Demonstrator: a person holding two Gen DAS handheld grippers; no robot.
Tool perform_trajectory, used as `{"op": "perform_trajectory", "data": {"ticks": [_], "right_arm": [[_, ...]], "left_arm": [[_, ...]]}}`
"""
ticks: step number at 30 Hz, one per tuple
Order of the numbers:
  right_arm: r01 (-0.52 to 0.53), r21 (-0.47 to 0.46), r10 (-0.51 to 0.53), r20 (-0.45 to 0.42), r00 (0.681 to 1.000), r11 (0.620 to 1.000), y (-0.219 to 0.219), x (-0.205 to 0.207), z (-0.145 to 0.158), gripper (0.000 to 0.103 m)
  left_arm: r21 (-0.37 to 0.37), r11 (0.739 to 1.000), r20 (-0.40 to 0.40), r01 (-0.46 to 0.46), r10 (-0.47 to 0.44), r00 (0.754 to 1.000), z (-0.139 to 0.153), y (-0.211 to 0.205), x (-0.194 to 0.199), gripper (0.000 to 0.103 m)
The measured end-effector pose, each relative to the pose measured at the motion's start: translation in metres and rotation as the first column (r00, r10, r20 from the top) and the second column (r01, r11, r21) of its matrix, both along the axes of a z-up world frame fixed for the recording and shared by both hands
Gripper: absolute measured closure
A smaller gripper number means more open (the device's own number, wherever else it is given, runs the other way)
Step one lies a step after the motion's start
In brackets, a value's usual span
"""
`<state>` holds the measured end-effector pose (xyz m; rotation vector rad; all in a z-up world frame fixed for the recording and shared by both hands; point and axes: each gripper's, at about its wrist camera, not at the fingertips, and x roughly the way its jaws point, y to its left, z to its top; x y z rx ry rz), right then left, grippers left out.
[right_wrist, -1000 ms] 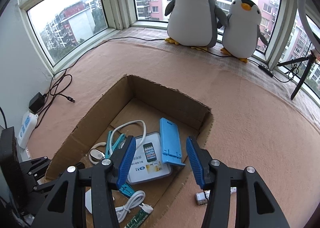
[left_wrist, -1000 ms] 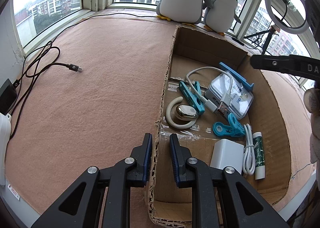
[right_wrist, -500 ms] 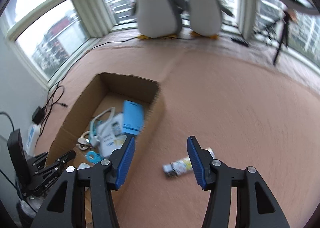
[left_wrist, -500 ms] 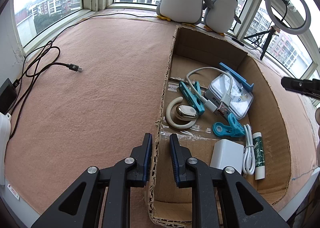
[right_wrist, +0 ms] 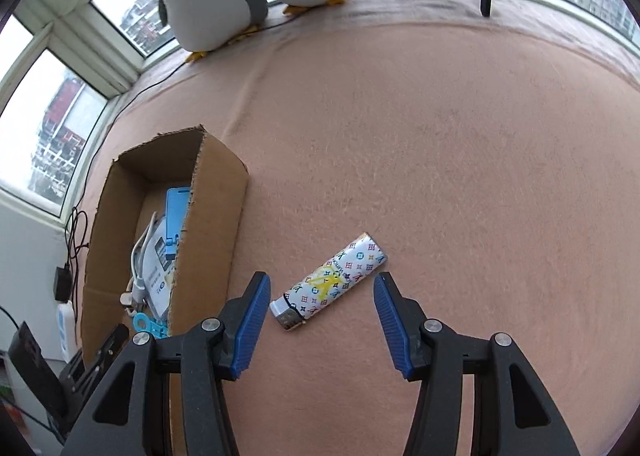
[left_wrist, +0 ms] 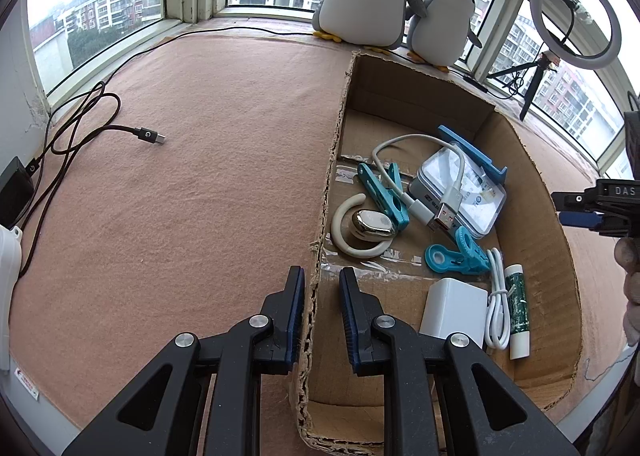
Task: Organize rigid objects
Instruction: 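Move the right tool to the patterned white tube and close on it, then carry the patterned white tube with the right tool into the box and release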
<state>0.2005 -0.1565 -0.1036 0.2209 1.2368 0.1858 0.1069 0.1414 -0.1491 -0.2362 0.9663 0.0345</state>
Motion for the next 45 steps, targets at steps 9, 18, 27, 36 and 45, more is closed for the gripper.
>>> {"op": "perform_trajectory", "data": {"ticks": [9,18,27,36,45], "right_arm": [[0.050,-0.037,-0.052,-0.057,0.997,0.998,0.016,0.009,-0.018,0.057],[0.046,-0.142,-0.055,-0.059,0.997,0.989,0.032,0.014,-0.027,0.064],[-0.046,-0.221,0.034,-0.059,0.998,0.974,0.045,0.013,-0.029,0.069],[-0.152,-0.226,0.137,-0.078,0.987,0.962,0.040,0.005,-0.030,0.080],[-0.146,-0.117,0.141,-0.048,0.989,0.982,0.016,-0.015,-0.029,0.082]], "left_arm": [[-0.007,1.000,0.003,0.000,0.000,1.000,0.002,-0.001,0.000,0.083],[-0.018,1.000,0.007,0.001,-0.001,1.000,0.000,0.003,-0.001,0.083],[-0.020,1.000,0.008,-0.001,0.001,1.000,0.000,0.003,-0.001,0.083],[-0.020,1.000,0.008,-0.001,0.001,1.000,0.000,0.003,-0.001,0.083],[-0.020,1.000,0.008,0.000,0.001,1.000,0.000,0.004,-0.002,0.083]]}}
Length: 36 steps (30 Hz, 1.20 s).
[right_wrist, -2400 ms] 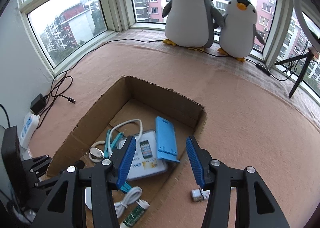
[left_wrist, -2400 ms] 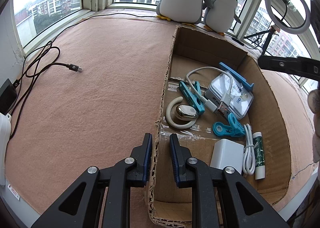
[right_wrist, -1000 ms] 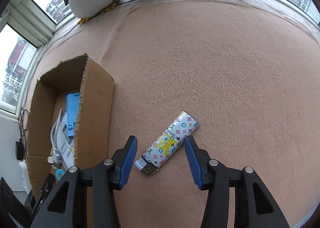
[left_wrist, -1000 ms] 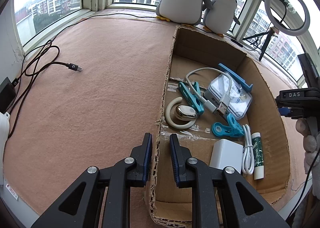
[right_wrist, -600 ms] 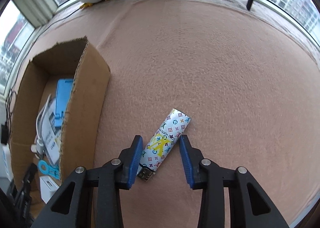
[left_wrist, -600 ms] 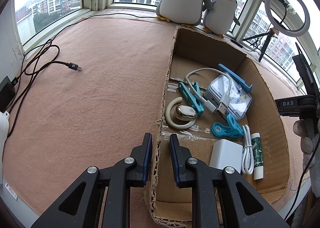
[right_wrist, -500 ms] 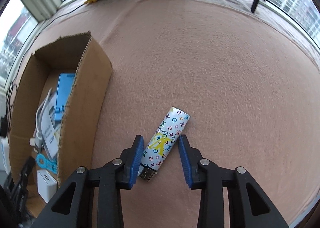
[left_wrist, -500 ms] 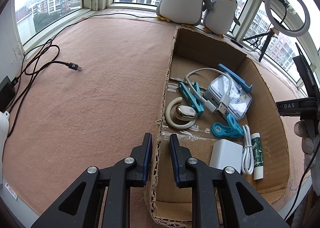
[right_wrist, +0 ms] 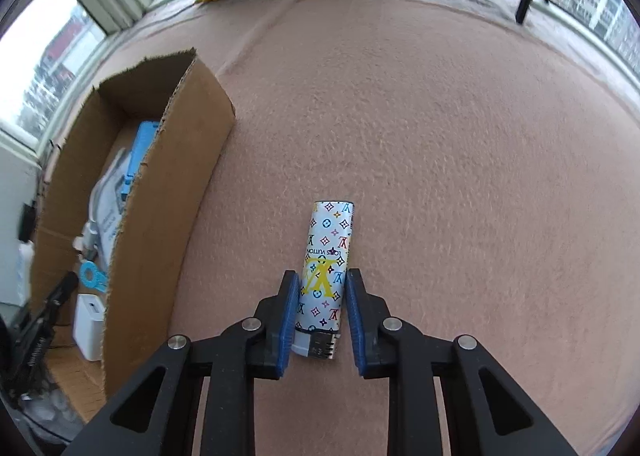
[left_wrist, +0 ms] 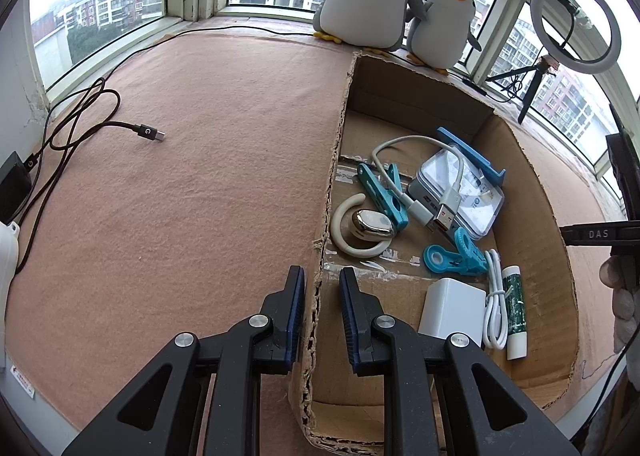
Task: Organize rigid objects
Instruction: 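Carry the patterned white tube with the right tool into the box and release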
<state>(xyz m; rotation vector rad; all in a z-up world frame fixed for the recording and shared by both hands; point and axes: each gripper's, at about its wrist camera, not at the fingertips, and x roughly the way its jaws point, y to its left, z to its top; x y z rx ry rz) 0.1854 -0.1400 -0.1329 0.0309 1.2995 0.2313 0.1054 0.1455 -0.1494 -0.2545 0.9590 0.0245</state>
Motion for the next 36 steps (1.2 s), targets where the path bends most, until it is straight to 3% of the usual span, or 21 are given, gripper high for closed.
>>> {"op": "perform_trajectory", "data": {"ticks": [7,18,27,36], "right_arm": [[0.057,0.127,-0.057,-0.007,0.998,0.990,-0.022,-0.009,0.003,0.083],[0.027,0.238,-0.049,0.087,0.995,0.971,-0.025,-0.030,0.056,0.083],[-0.126,0.215,0.080,0.210,0.974,0.969,0.044,-0.030,0.093,0.083],[-0.226,0.187,0.177,0.247,0.953,0.956,0.109,-0.021,0.093,0.083]], "left_arm": [[0.004,1.000,-0.002,0.000,0.000,1.000,-0.001,0.001,-0.001,0.083],[0.004,1.000,-0.003,0.000,0.000,1.000,-0.001,0.001,-0.001,0.083],[0.005,1.000,-0.002,0.000,0.000,1.000,-0.002,0.001,-0.001,0.083],[0.005,1.000,-0.002,0.001,-0.001,1.000,-0.001,0.001,-0.001,0.083]]}}
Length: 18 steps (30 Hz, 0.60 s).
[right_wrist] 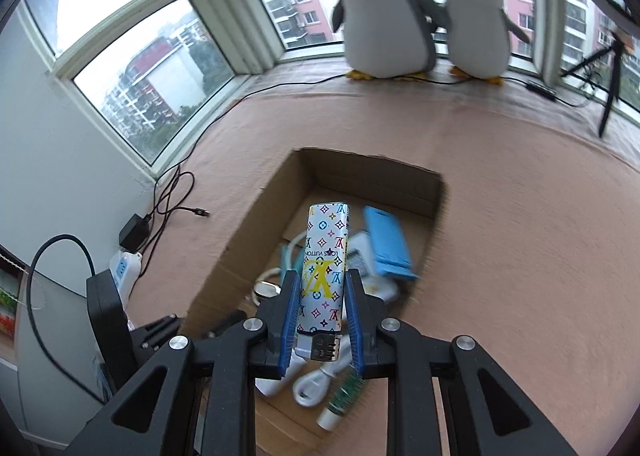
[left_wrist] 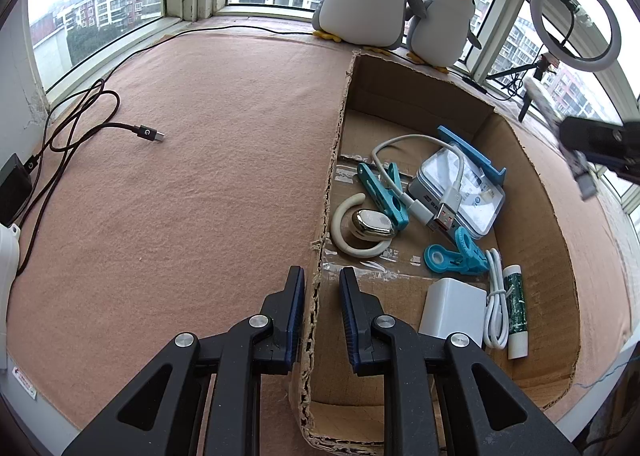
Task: Organize rigid objects
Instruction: 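Carry the patterned white tube with the right tool into the box and release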
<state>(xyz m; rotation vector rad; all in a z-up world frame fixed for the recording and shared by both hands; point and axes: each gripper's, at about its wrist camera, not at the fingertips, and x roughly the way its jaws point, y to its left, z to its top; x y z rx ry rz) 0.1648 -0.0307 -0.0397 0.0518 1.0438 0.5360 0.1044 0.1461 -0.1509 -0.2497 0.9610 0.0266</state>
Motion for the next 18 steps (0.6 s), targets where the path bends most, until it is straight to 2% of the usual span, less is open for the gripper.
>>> {"op": "perform_trajectory", "data": {"ticks": [10,18], "right_arm": [[-0.025,-0.023,0.024,-0.013,1.000,0.999,0.044,0.019,-0.017,0.083],[0.000,-0.044,-0.002,-0.030,1.000,0.999,0.049,0.031,-0.032,0.083]], "left_arm": [[-0.001,1.000,0.000,0.001,-0.001,1.000,0.000,-0.001,0.000,0.083],[0.000,1.000,-0.001,0.000,0.000,1.000,0.000,-0.001,0.000,0.083]]}}
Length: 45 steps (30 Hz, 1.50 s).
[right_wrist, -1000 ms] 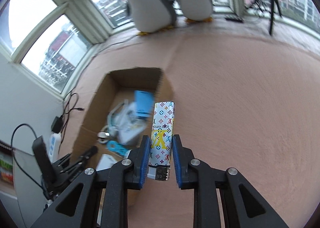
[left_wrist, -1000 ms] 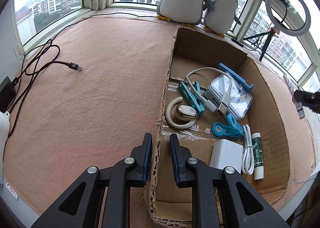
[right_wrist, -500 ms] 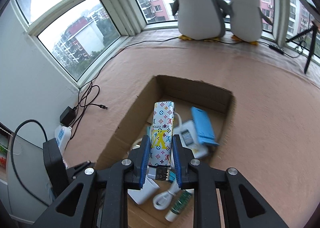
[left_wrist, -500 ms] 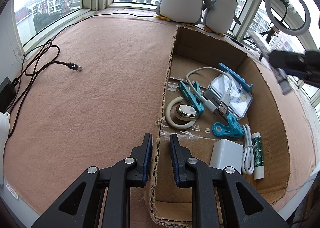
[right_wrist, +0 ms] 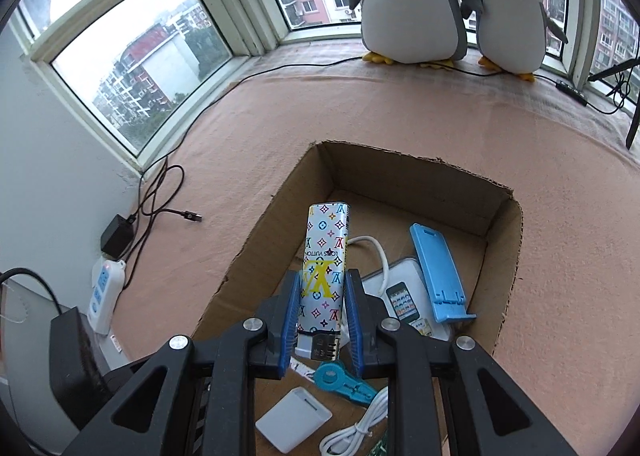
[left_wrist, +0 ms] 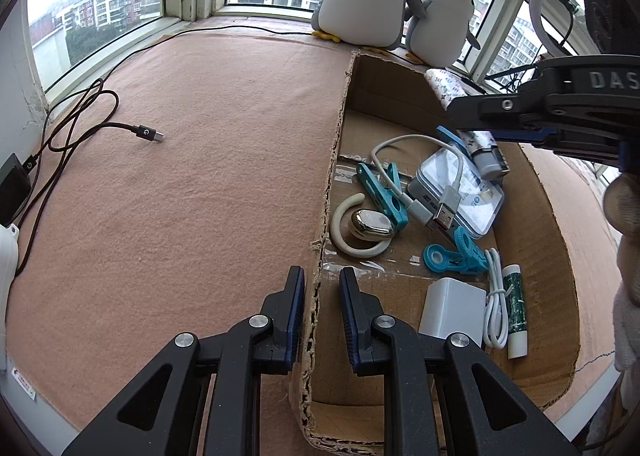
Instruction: Organize rigid objects
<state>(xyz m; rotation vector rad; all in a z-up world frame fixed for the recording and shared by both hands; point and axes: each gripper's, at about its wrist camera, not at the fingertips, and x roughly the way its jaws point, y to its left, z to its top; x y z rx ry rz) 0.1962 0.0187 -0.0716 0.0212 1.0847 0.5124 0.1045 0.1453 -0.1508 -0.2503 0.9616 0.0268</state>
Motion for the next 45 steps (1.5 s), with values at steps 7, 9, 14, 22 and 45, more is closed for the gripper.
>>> {"op": "perform_trajectory", "data": {"ticks": [7,9,14,22,45], "right_arm": [[0.013,-0.011,-0.013,-0.007,1.000,1.000,0.000,0.006,-0.007,0.083],[0.014,-0.017,-0.014,-0.006,1.000,1.000,0.001,0.007,-0.009,0.083],[0.009,-0.041,-0.009,-0.004,1.000,0.999,0.005,0.008,-0.012,0.081],[0.016,-0.045,-0.016,-0.003,1.000,0.999,0.003,0.008,-0.013,0.066],[0.091,0.004,-0.091,0.105,0.990,0.996,-0.077,-0.078,0.016,0.054]], "left_arm": [[0.000,1.000,0.000,0.000,0.000,1.000,0.000,0.000,0.000,0.083],[-0.001,1.000,0.000,0.000,0.000,1.000,0.000,0.000,0.000,0.083],[0.000,1.000,0.000,0.000,0.000,1.000,0.000,0.000,0.000,0.083],[-0.001,1.000,0.000,-0.001,0.001,1.000,0.000,-0.001,0.000,0.083],[0.020,1.000,0.014,-0.008,0.007,1.000,0.009,-0.005,-0.006,0.083]]}}
